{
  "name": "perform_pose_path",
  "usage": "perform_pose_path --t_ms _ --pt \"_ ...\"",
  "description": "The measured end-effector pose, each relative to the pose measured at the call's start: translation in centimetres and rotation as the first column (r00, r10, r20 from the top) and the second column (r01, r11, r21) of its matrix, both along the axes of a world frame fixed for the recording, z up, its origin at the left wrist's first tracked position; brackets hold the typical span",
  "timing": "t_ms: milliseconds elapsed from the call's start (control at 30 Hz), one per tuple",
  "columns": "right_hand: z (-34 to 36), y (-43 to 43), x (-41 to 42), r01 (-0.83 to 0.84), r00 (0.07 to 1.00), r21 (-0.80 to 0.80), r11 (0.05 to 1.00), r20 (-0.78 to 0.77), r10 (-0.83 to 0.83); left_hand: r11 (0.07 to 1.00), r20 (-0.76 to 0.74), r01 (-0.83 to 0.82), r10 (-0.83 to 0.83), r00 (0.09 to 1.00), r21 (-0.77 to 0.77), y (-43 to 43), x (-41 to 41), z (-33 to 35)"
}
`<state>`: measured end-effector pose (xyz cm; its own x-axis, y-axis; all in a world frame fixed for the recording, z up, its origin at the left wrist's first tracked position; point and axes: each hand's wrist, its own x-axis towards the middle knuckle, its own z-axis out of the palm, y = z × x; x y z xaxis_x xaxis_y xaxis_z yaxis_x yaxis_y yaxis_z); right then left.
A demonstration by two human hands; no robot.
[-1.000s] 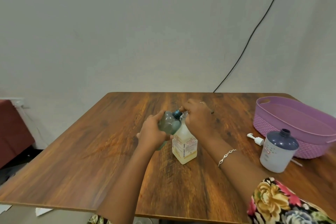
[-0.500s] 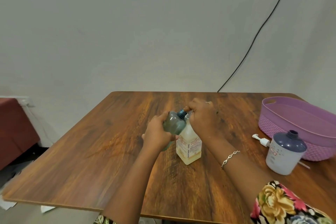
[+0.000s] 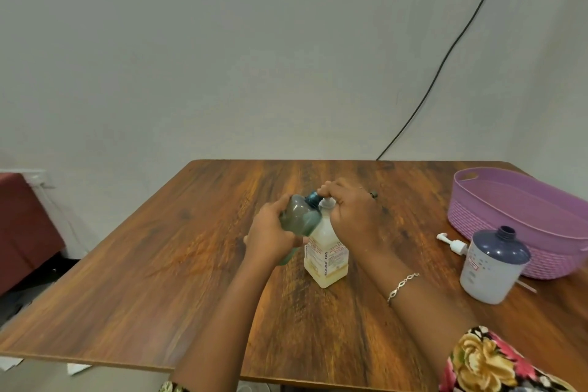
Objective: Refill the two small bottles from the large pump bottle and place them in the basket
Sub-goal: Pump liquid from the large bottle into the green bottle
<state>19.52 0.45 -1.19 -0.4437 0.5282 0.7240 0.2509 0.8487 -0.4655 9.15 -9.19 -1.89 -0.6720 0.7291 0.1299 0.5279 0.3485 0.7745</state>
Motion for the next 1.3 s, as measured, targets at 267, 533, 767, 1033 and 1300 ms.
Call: perform_pose_path --t_ms 267,533,767,1033,1300 --pt "2.0 0.8 0.0 -0.068 0.997 -0.035 0.997 0.028 0.069 0.999 -0.026 0.005 -0.004 1.000 0.046 0.3 -0.2 0.9" --pt "0.4 0.2 -0.1 -0.035 0.999 -0.044 0.998 -0.034 0.034 1.000 0.012 -0.006 0.006 1.000 0.011 0.0 0.1 0.1" --pt "1.8 0.7 0.0 -0.066 0.997 -0.071 0.995 -0.032 0.063 0.999 0.002 0.004 -0.004 1.000 0.046 0.2 -0.1 0.9" --pt "1.4 0.4 -0.3 -0.050 0.997 -0.121 0.991 -0.061 0.043 0.999 0.039 0.011 -0.013 0.999 0.038 -0.3 0.2 0.3" --pt "0.6 0.2 -0.6 -0.009 0.995 -0.080 0.997 -0.103 0.000 0.999 0.028 0.016 -0.017 0.999 0.044 0.0 -0.3 0.4"
